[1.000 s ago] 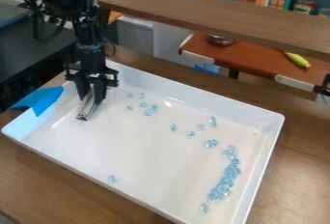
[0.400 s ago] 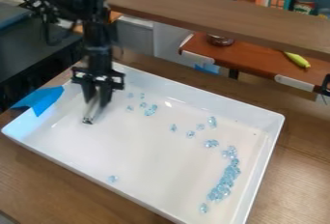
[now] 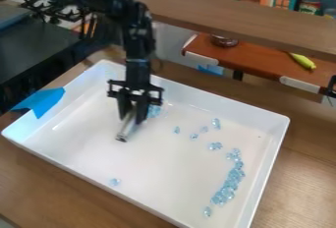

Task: Sweep into pile

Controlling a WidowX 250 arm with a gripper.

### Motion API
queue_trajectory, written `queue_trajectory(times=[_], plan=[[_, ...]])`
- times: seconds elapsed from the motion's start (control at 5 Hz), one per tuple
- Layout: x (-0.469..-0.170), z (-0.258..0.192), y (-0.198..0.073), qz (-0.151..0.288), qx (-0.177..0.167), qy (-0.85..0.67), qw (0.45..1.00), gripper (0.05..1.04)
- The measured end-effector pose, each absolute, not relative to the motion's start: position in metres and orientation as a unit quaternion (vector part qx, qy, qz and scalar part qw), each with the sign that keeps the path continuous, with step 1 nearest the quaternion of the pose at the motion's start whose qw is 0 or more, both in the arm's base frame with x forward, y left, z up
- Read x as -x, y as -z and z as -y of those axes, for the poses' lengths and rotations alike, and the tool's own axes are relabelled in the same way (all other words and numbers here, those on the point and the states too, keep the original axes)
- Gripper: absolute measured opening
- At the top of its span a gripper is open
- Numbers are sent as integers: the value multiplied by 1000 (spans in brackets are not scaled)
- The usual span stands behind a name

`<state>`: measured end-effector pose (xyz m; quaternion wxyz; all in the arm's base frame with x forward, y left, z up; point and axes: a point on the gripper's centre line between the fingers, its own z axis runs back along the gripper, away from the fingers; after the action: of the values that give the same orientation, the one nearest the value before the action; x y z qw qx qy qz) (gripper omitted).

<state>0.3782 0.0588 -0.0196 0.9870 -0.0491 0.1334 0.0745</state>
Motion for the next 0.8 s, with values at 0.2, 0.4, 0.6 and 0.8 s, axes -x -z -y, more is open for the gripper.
queue_trajectory(times=[0.2, 0.4, 0.6, 0.8], plan=[[-380, -28, 21, -140, 42, -54, 988, 382], [-380, 1, 20, -152, 50, -40, 986, 382], [-379, 24, 18, -165, 64, -30, 984, 382], [-373, 50, 15, -183, 77, -14, 980, 382]])
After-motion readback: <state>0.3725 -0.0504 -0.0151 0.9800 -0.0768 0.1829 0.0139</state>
